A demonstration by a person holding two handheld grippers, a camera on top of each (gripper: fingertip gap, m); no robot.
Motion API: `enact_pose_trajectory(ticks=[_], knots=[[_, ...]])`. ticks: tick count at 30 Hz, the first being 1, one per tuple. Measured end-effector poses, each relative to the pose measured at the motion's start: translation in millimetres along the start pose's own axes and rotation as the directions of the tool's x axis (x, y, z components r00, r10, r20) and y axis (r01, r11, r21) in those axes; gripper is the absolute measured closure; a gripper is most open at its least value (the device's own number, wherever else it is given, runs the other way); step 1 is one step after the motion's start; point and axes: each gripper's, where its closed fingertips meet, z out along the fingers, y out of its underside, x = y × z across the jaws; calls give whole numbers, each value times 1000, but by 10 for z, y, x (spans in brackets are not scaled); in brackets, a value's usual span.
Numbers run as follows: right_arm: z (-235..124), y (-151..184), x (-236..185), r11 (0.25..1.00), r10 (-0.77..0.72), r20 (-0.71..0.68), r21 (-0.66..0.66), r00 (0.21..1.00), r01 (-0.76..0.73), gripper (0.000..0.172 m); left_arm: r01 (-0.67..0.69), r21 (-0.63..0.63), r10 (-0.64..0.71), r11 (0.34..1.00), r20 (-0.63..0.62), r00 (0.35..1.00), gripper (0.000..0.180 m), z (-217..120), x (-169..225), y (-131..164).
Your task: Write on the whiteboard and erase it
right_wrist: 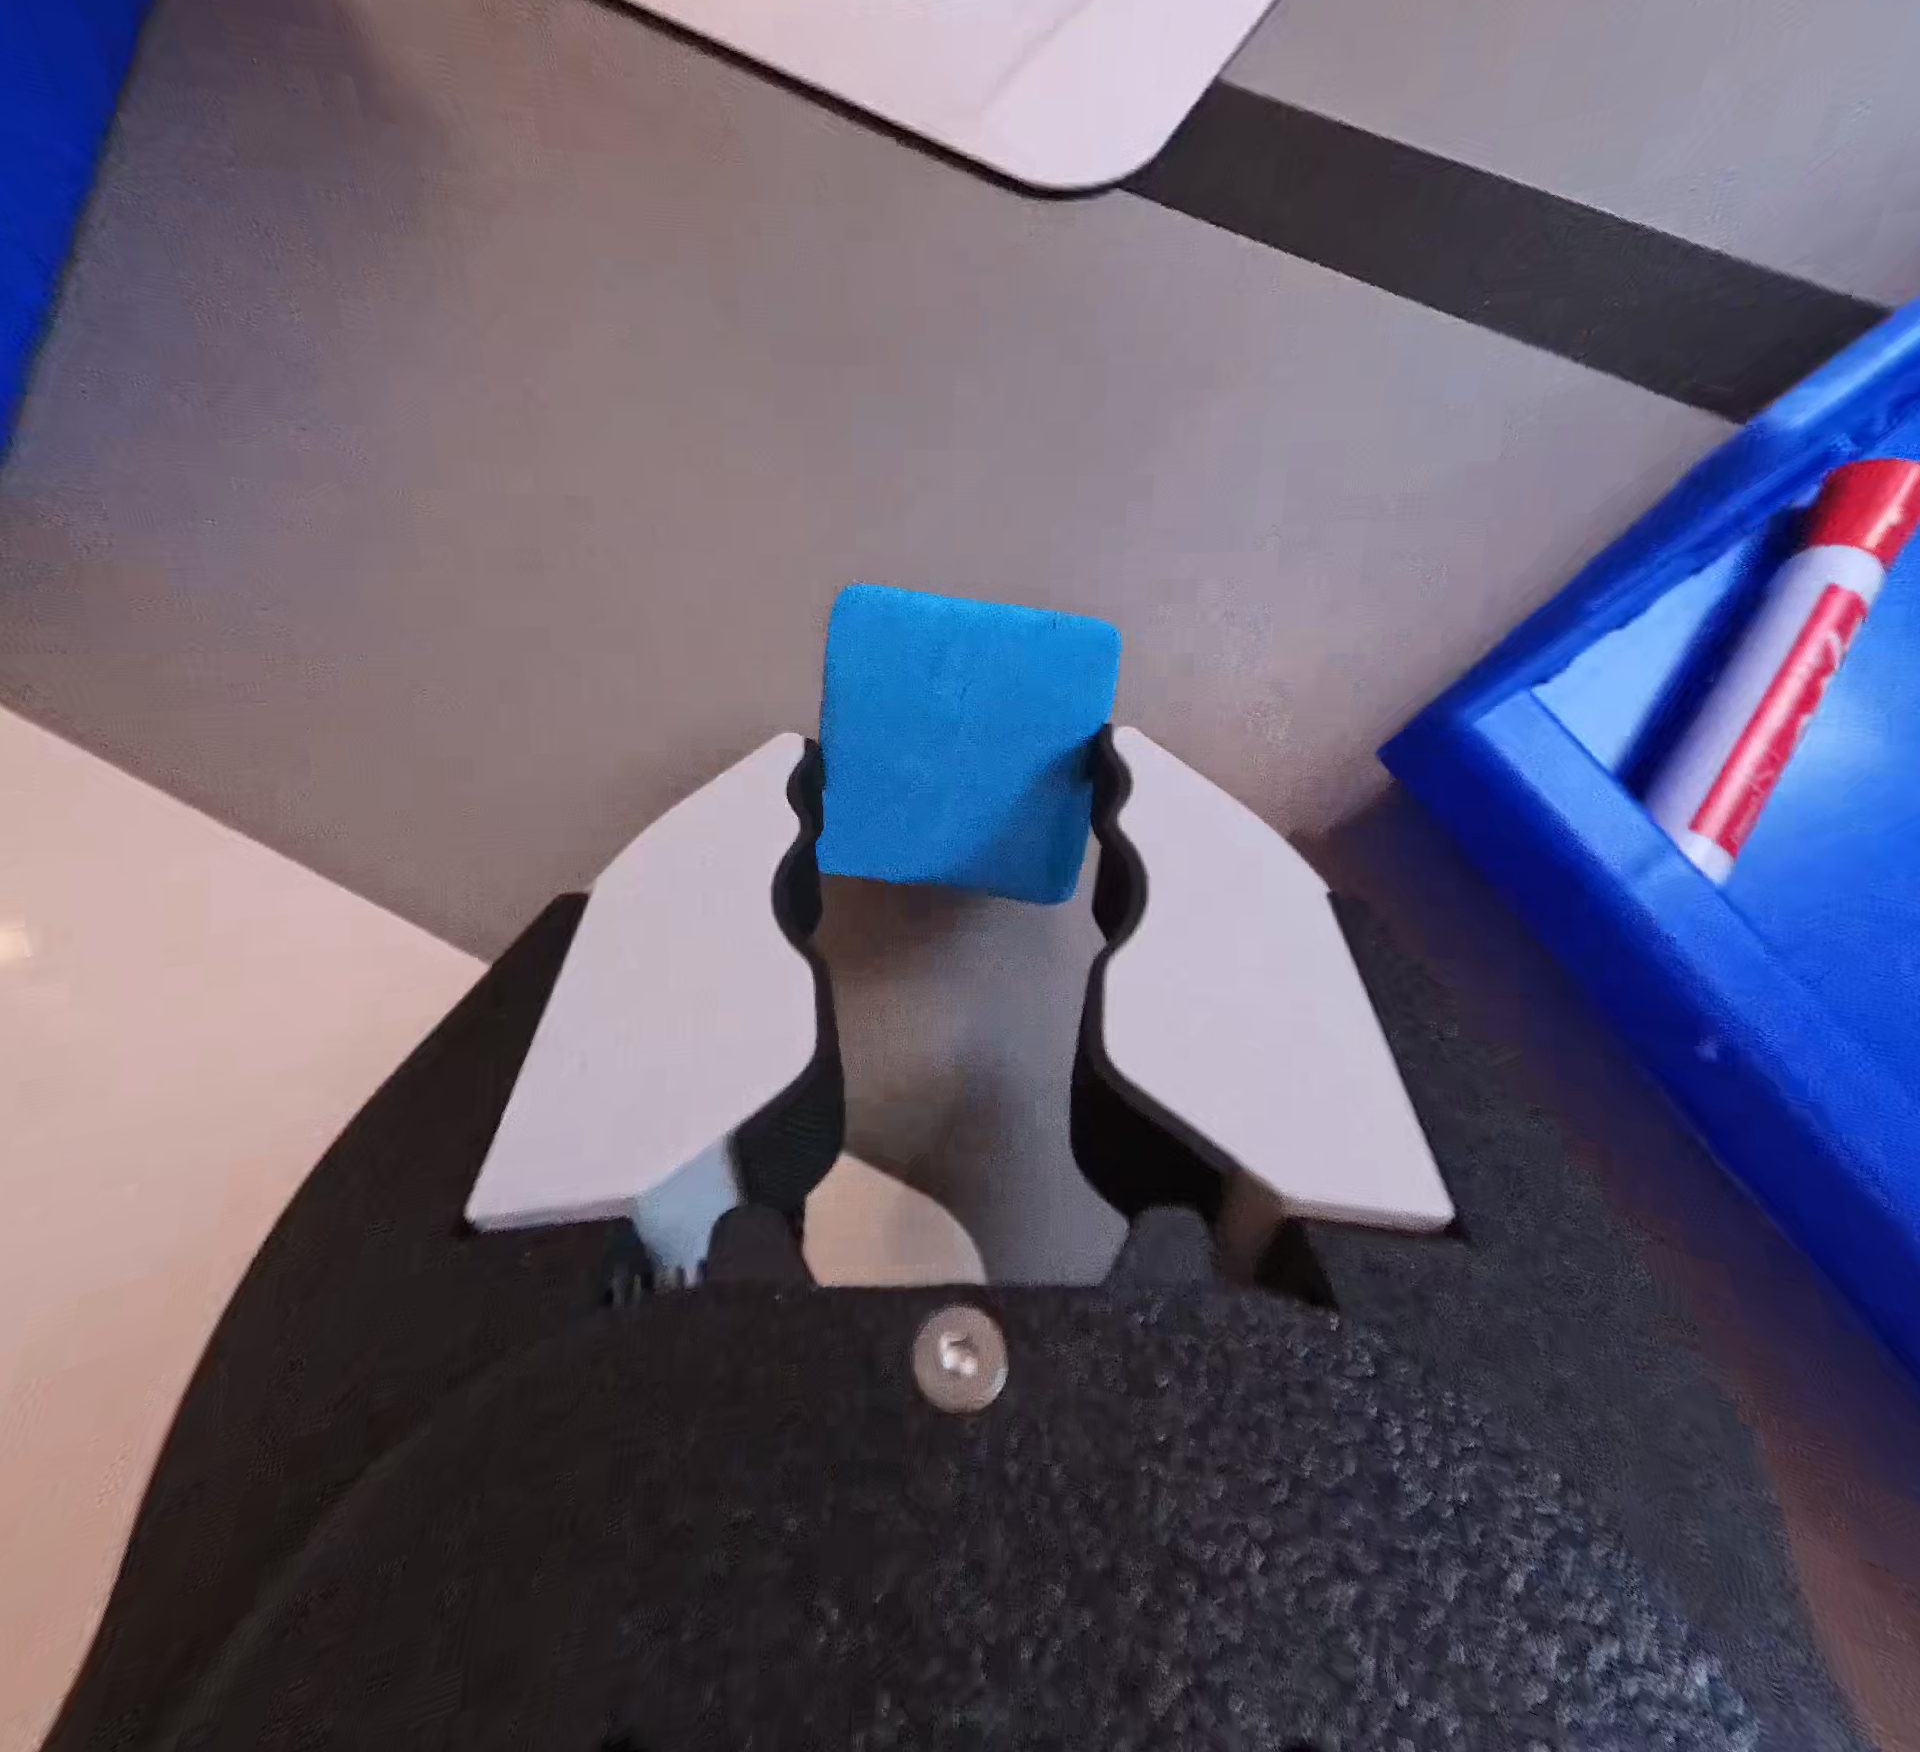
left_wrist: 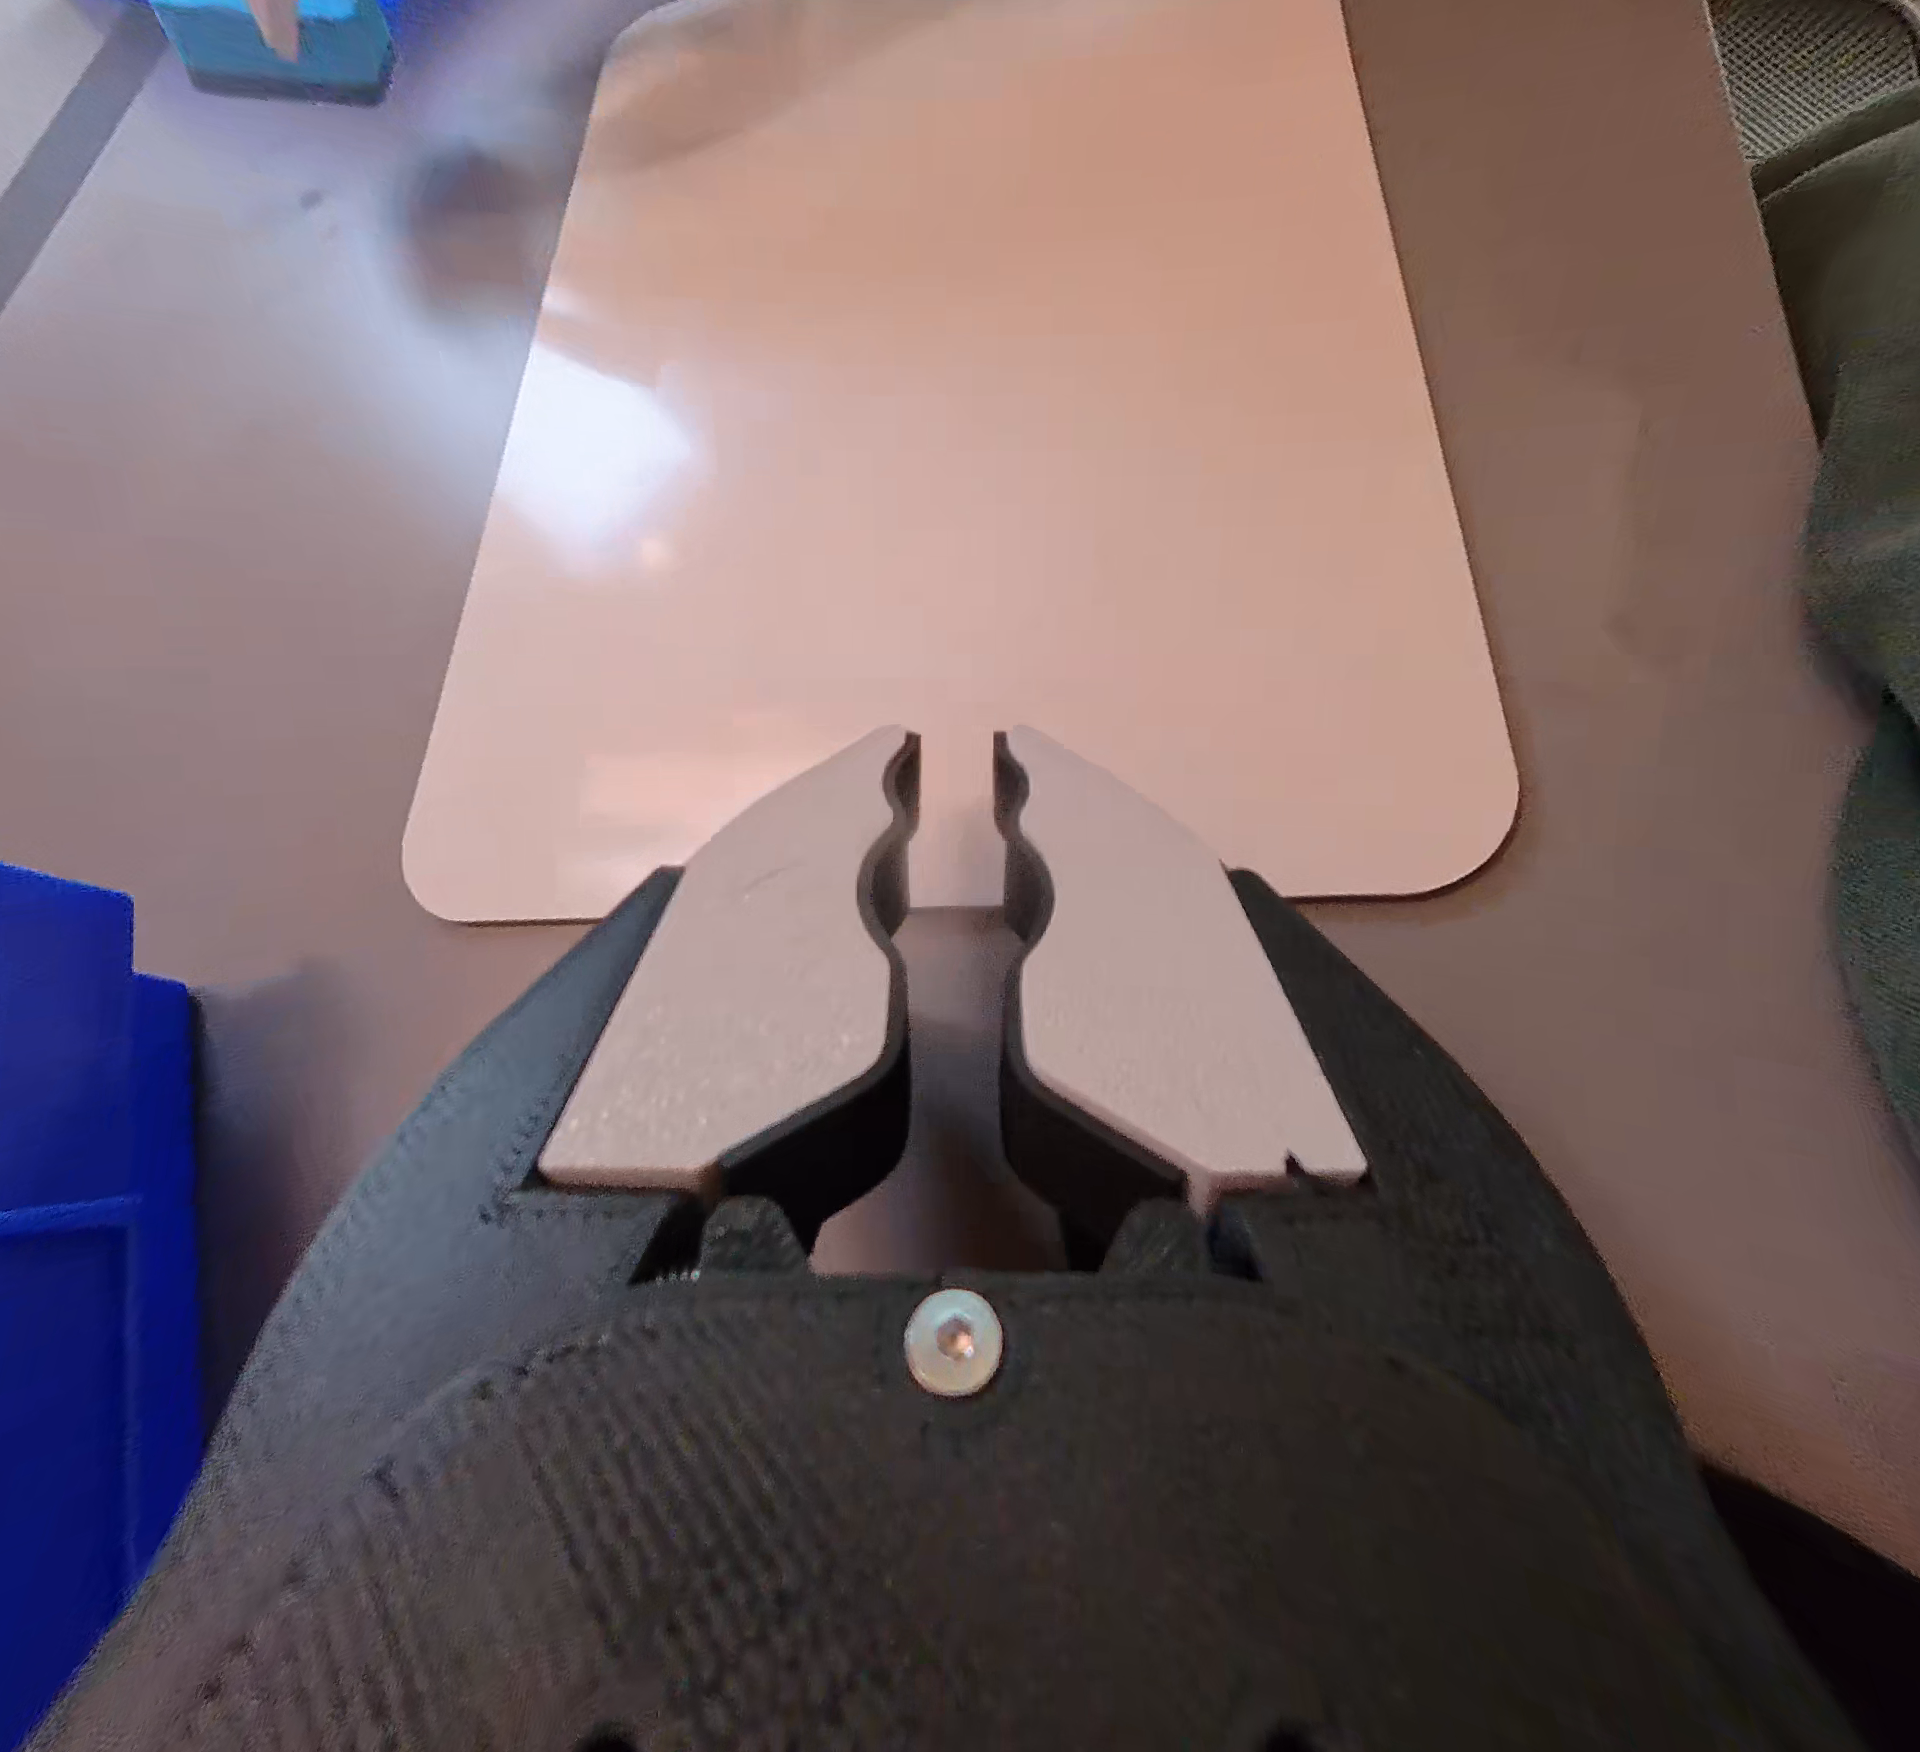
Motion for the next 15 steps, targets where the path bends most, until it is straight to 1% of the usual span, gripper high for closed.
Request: enact_pose_trajectory(ticks=[2,3,5,6,8,10,13,15], knots=[[148,52,49,994,-45,-79,-105,996,37,121,-5,2,5,1000,12,1000,166,-5,-23,3],[207,79,66,988,-57,-95,-146,994,43,121,-15,3,15,1000,28,1000,165,-13,-48,5],[277,111,76,980,-78,-97,-188,992,59,120,-26,-4,26,1000,58,998,162,-28,-106,25],[281,95,73,981,-88,-97,-181,991,69,111,-19,2,19,1000,64,998,161,-36,-127,25],[210,-7,50,990,-106,-98,-107,990,95,101,6,18,-7,1000,66,998,159,-50,-165,19],[41,-187,16,992,-115,-101,31,988,119,98,29,29,-30,999,65,997,158,-50,-197,23],[-295,-393,81,967,-111,-140,212,984,139,100,49,40,-52,998,68,996,156,-45,-229,25],[-497,-439,181,946,-85,-160,296,983,130,101,41,52,-46,998,92,995,156,-60,-268,5]])
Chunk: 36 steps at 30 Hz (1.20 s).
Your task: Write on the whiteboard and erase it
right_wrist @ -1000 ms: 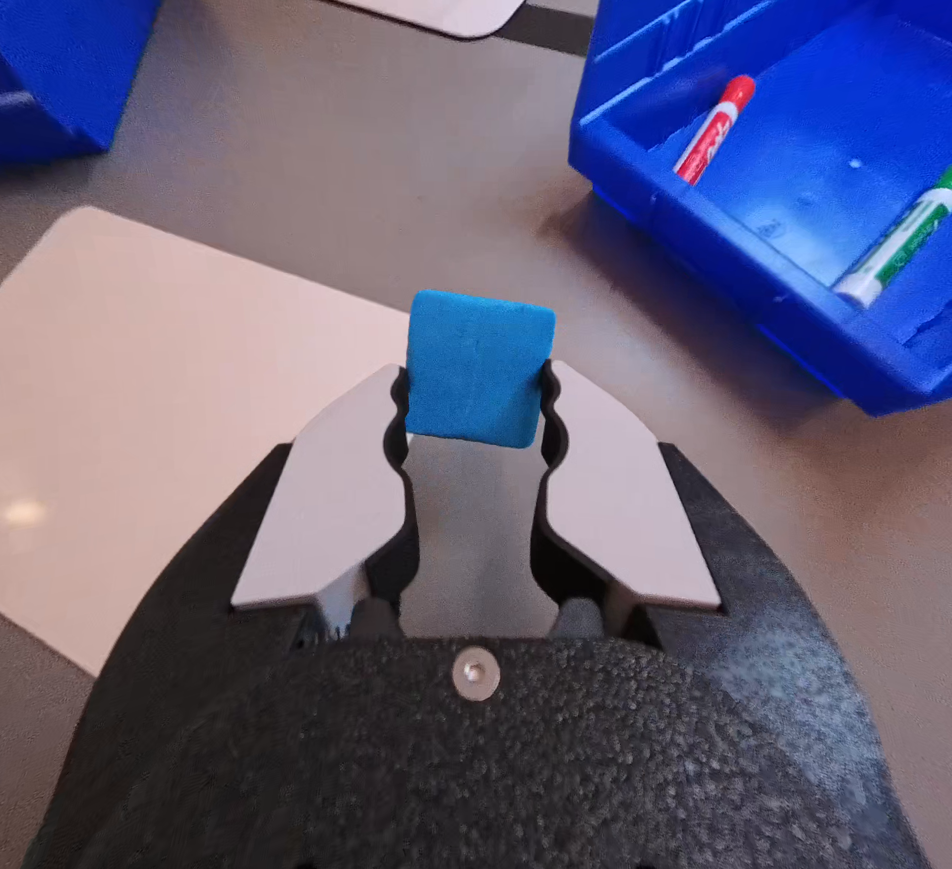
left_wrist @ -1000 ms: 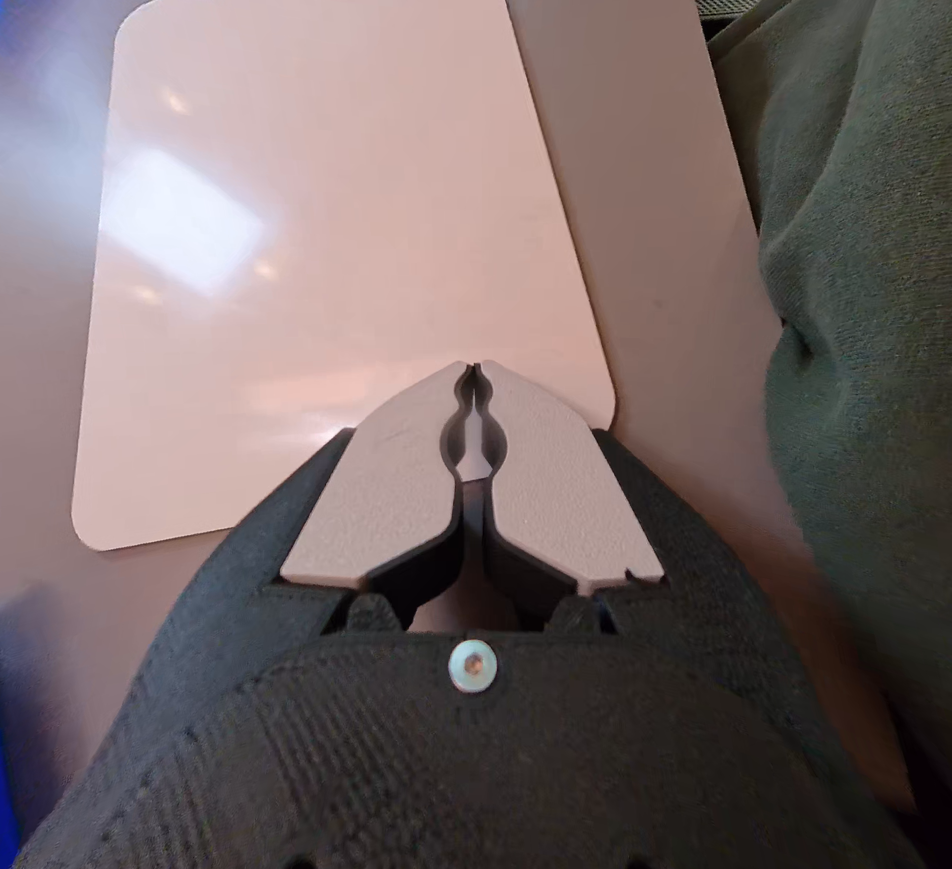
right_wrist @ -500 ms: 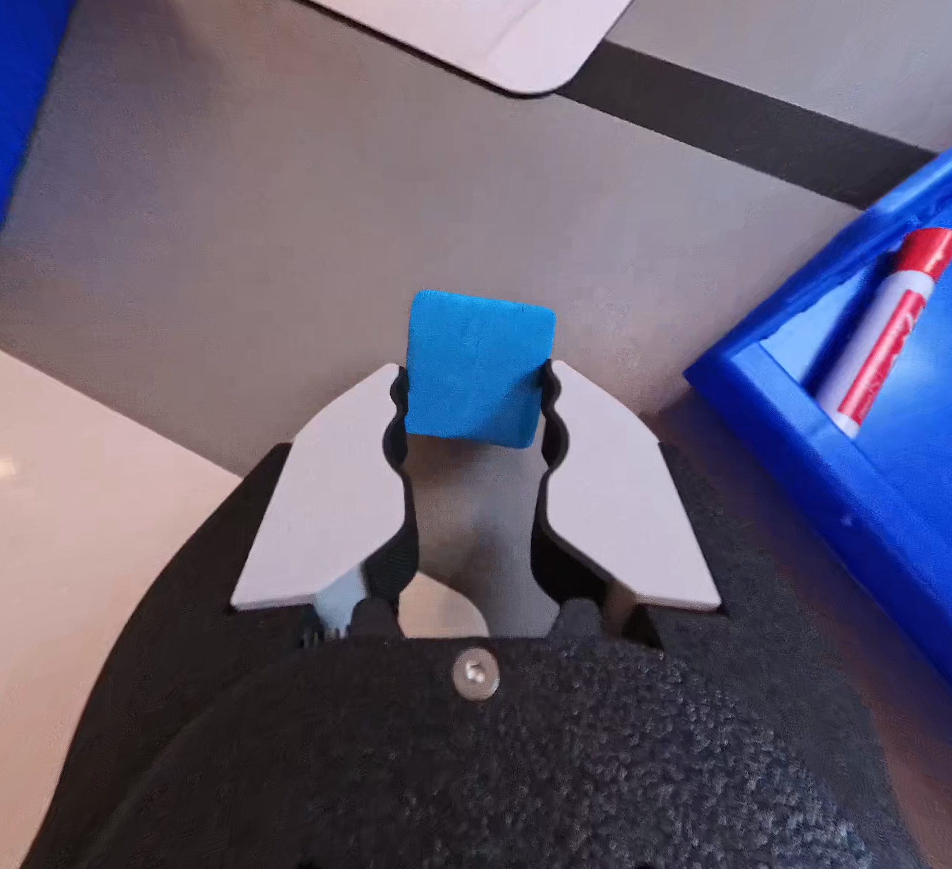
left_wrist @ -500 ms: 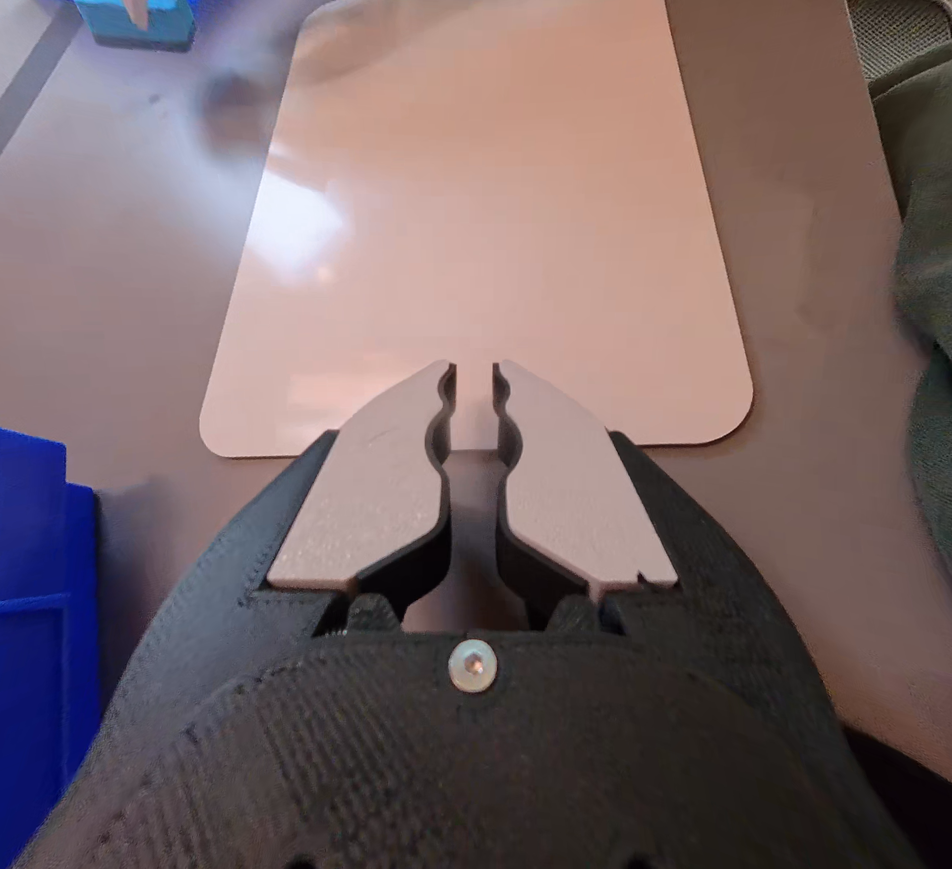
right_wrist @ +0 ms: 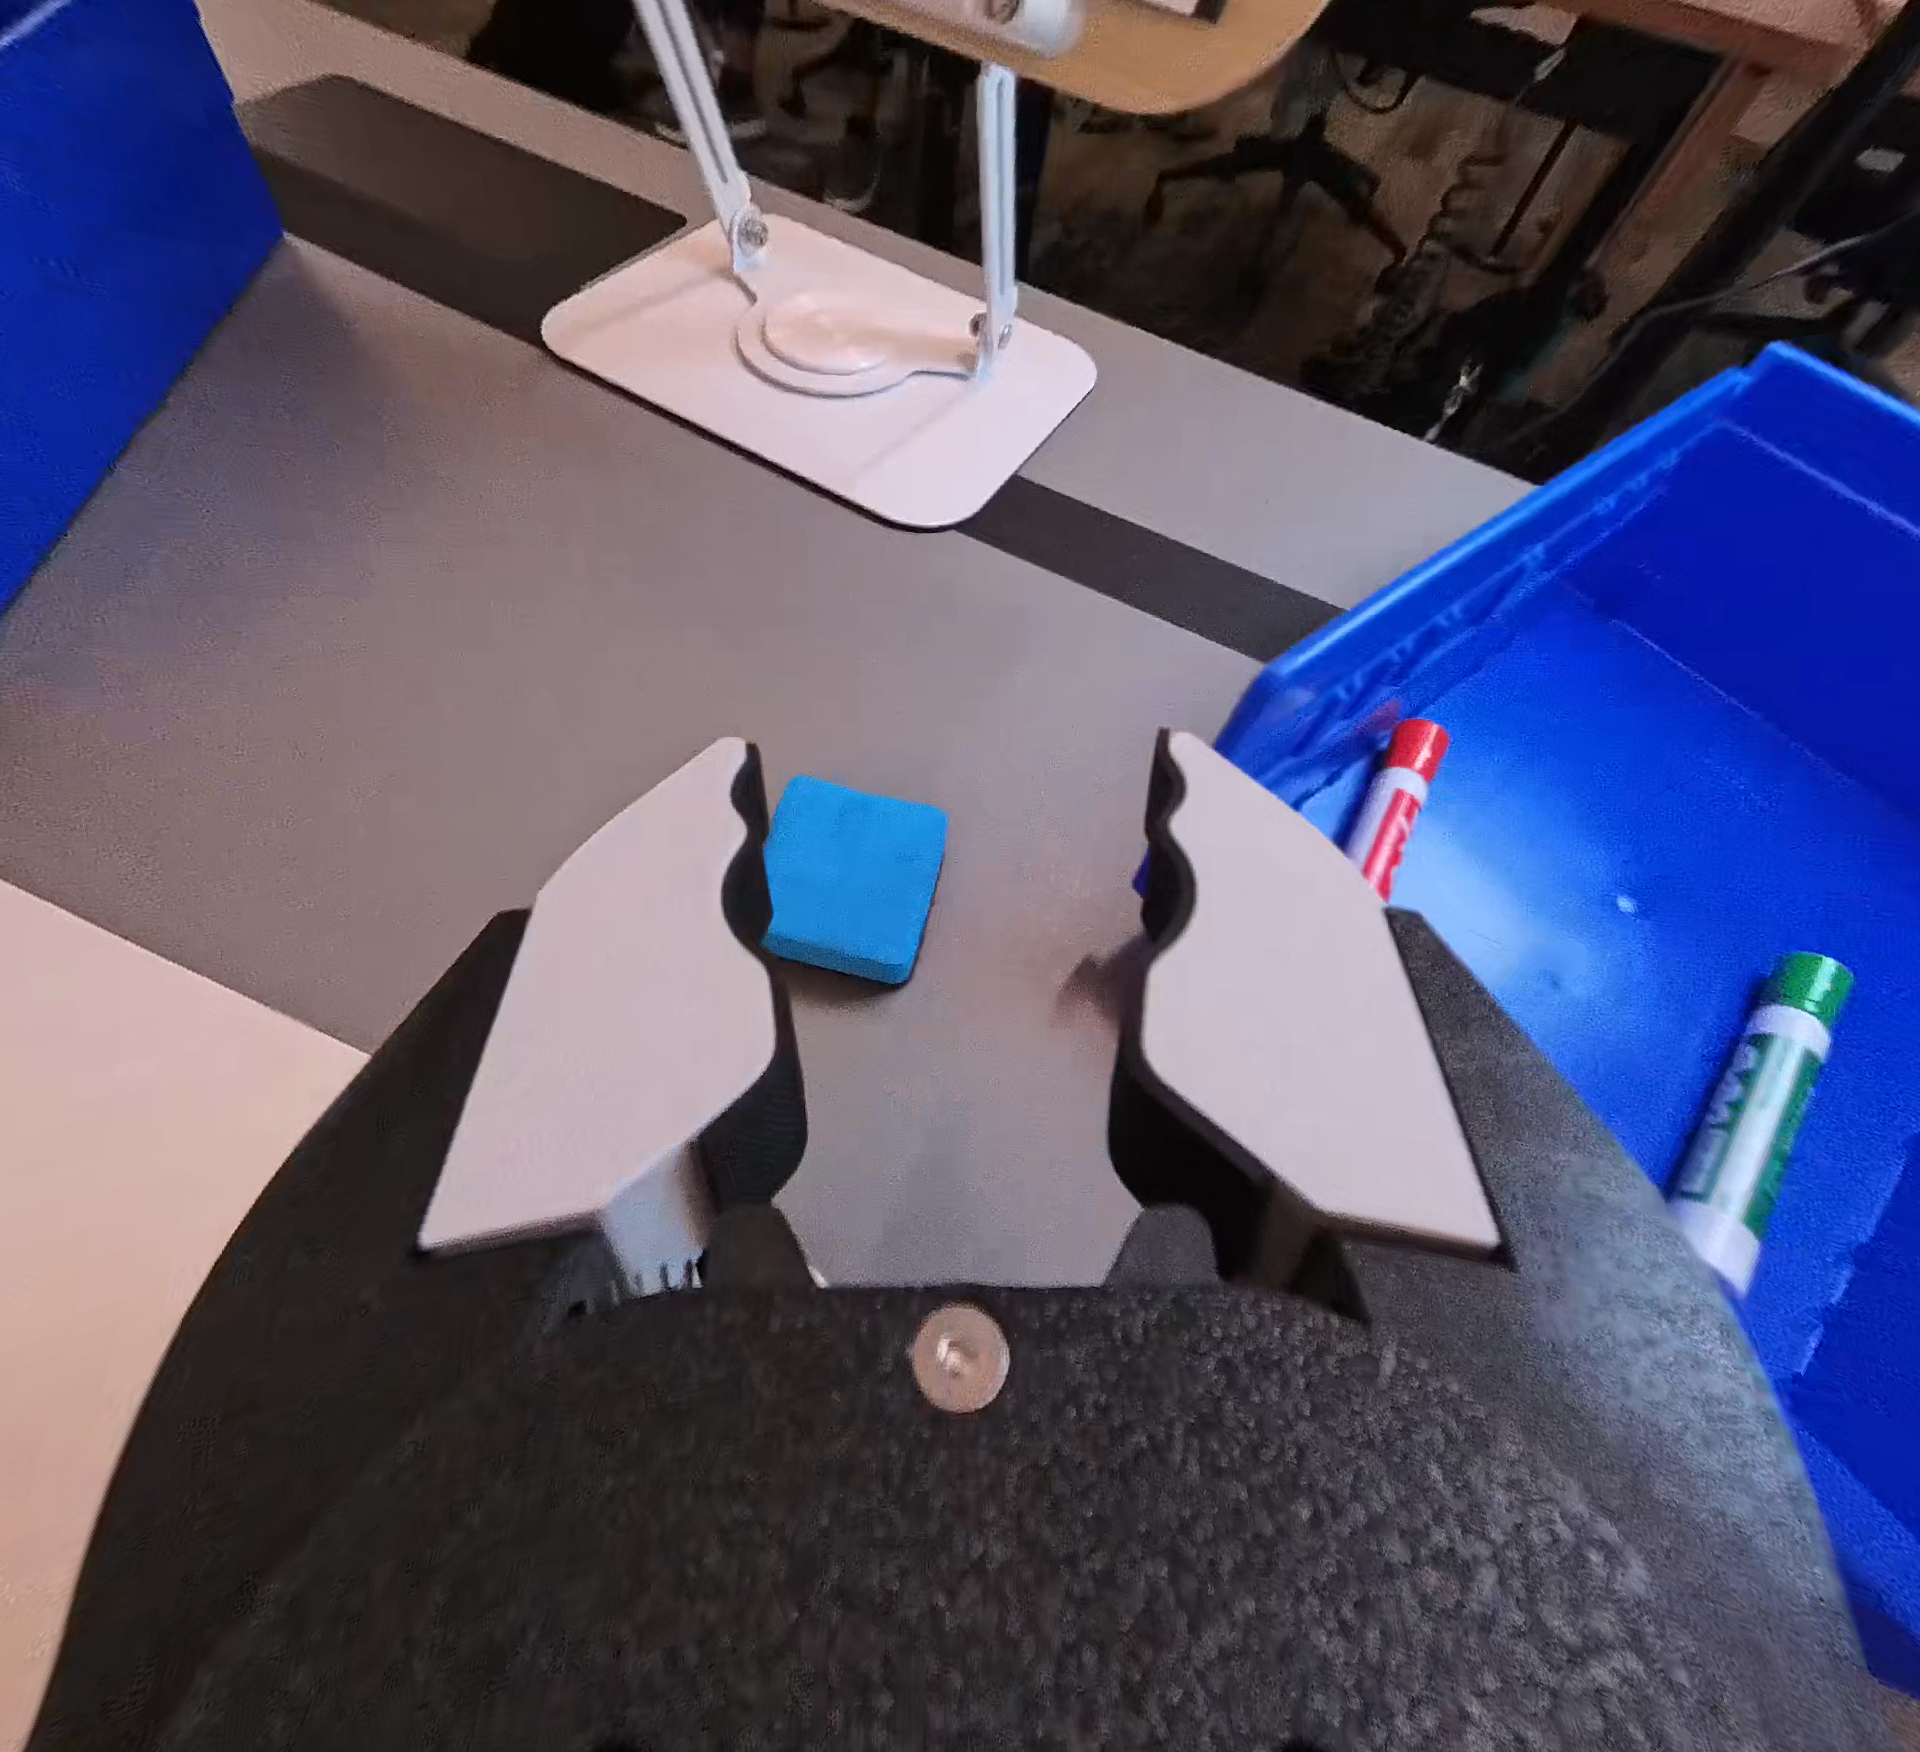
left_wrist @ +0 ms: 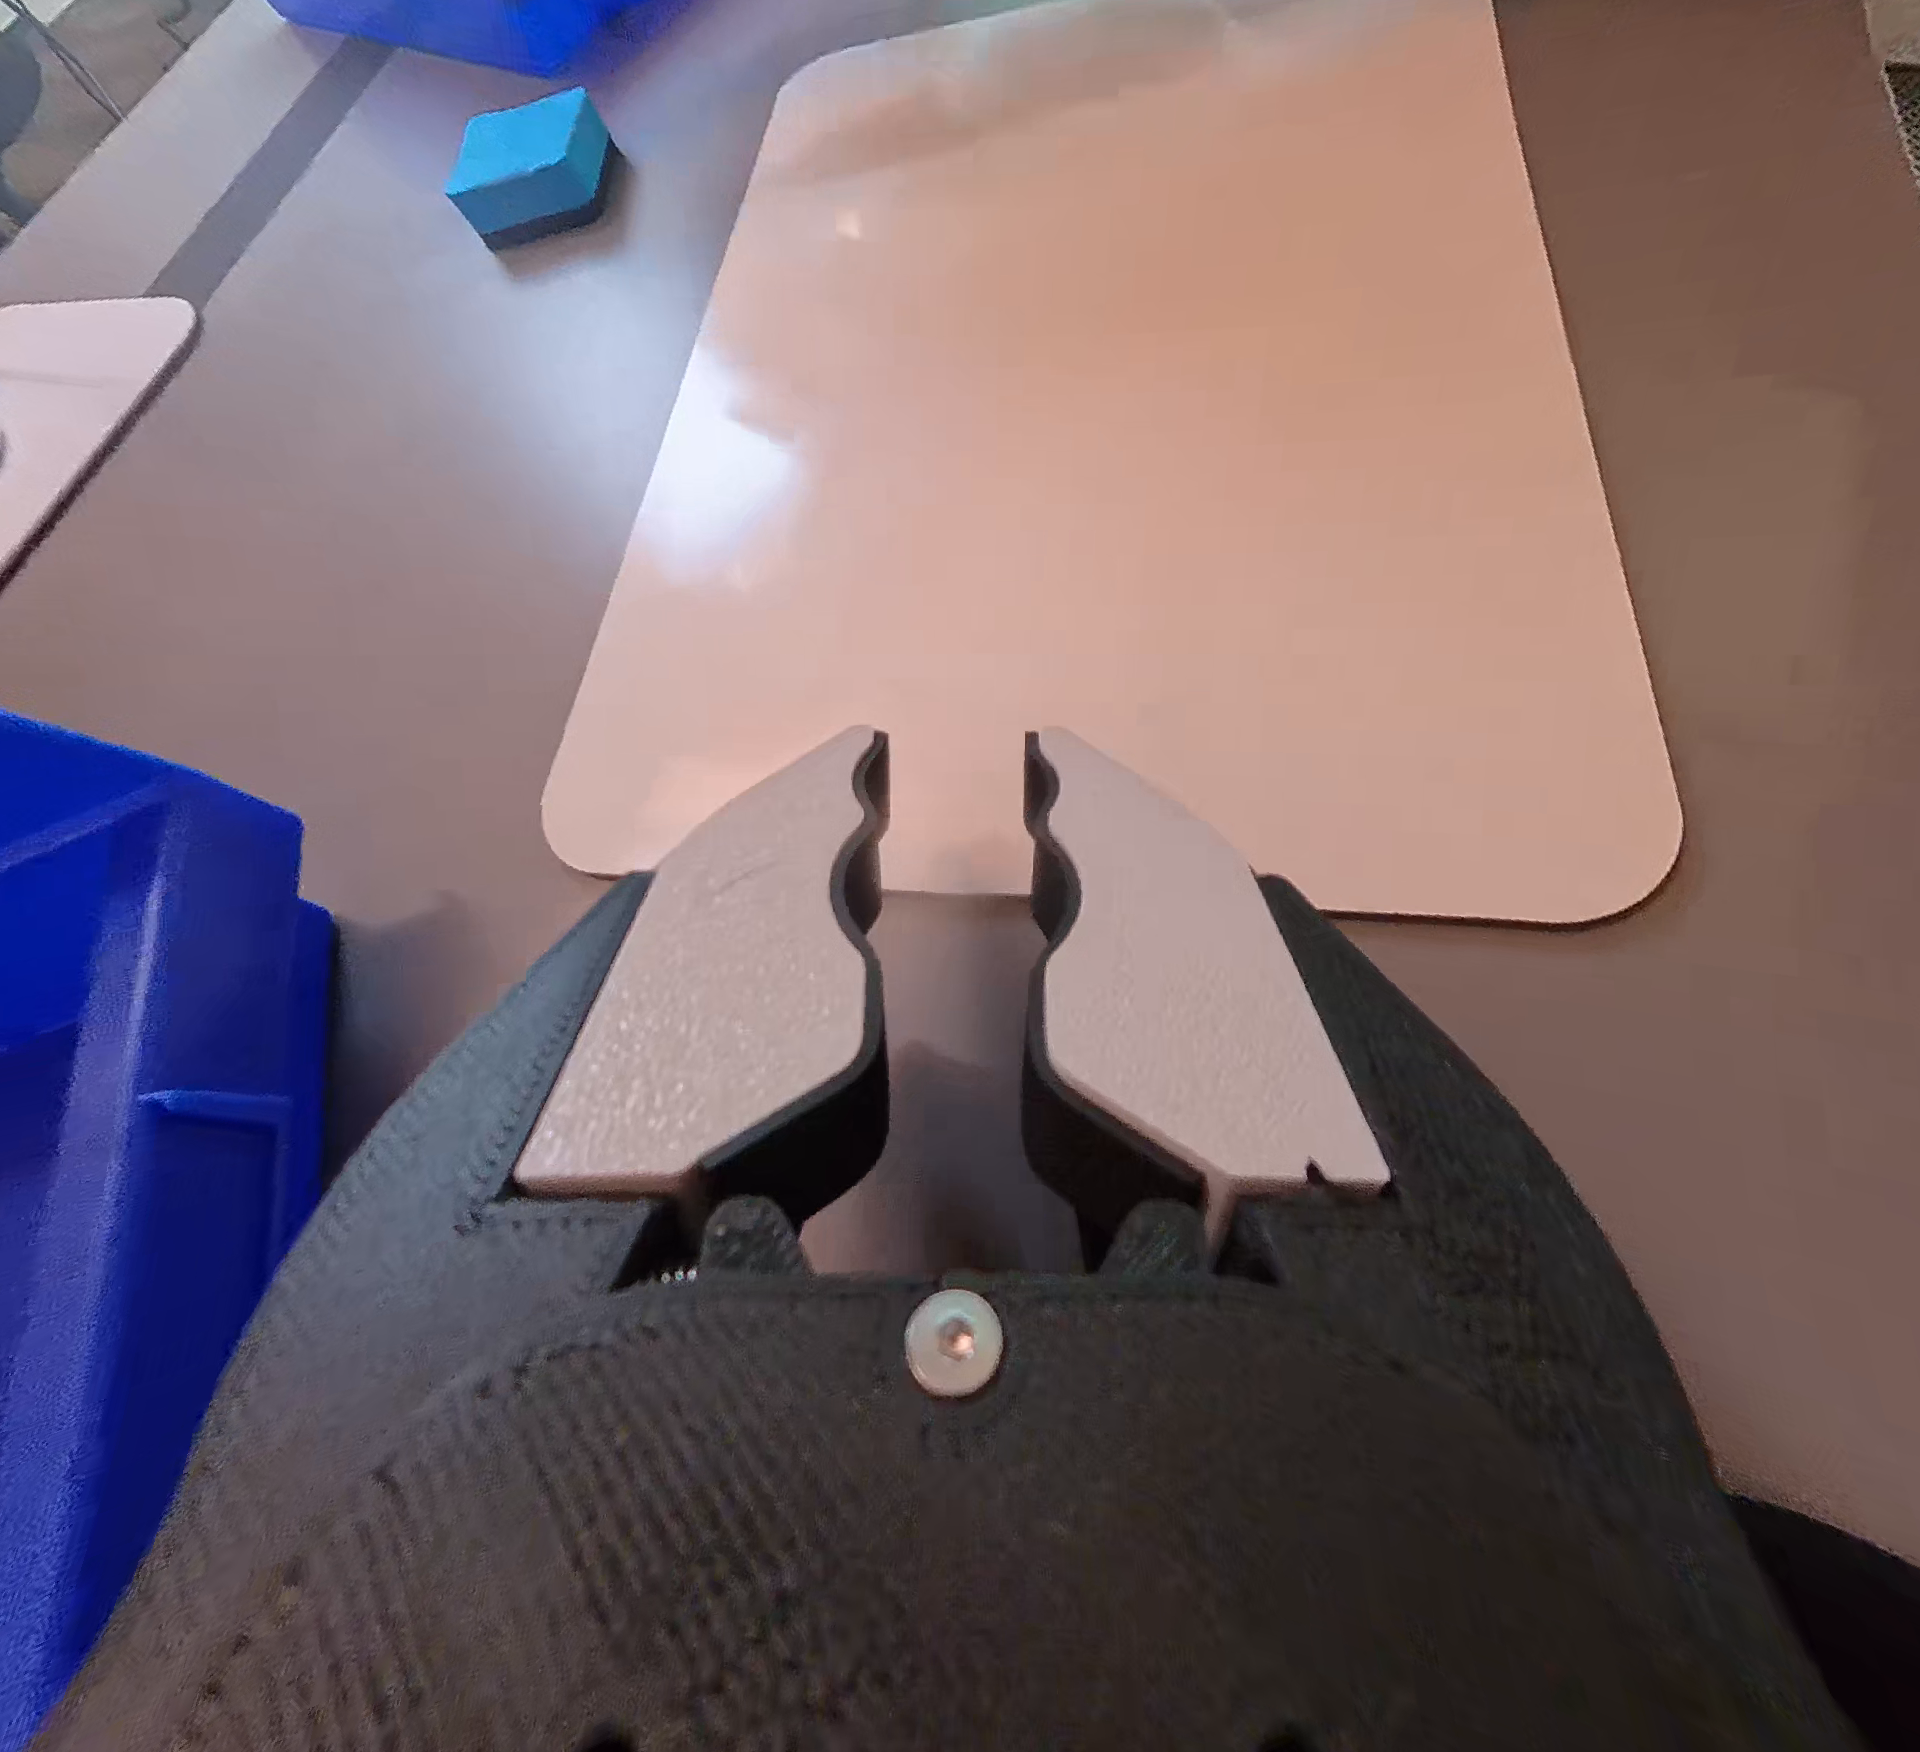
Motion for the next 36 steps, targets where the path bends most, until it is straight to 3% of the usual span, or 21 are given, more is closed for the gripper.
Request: enact_pose_trajectory(ticks=[4,7,10,14,18,20,21,25,28,30,36], knots=[[-232,133,393,1000,-23,-110,-1,994,23,99,-36,3,36,999,92,995,154,-64,-170,-17],[-316,491,788,976,-159,-229,-183,960,118,98,-51,-21,55,998,190,980,154,-138,-399,33],[-321,859,1036,915,-287,-256,-358,923,186,99,-75,-66,92,995,305,948,154,-247,-670,113],[-190,1016,1111,820,-442,-197,-485,875,305,100,-92,-184,165,979,436,885,146,-404,-981,256],[-21,1116,1224,656,-567,-36,-624,823,425,105,-3,-306,166,952,509,844,125,-513,-1202,456],[7,1172,1258,574,-587,67,-668,807,473,129,28,-350,174,936,531,829,121,-561,-1281,527],[7,1209,1236,536,-593,126,-675,795,507,139,50,-386,179,921,535,826,118,-581,-1314,586],[-152,1271,1189,428,-637,199,-712,745,556,142,154,-523,168,838,517,839,110,-621,-1369,843],[-450,1296,989,442,-666,184,-684,723,580,142,173,-577,170,798,491,854,121,-651,-1382,902],[-736,1298,787,459,-684,172,-653,709,602,142,182,-644,173,743,447,877,144,-684,-1366,1004],[-1689,1505,-7,426,-757,198,-573,623,700,142,118,-682,213,722,382,899,148,-679,-1421,1022]])
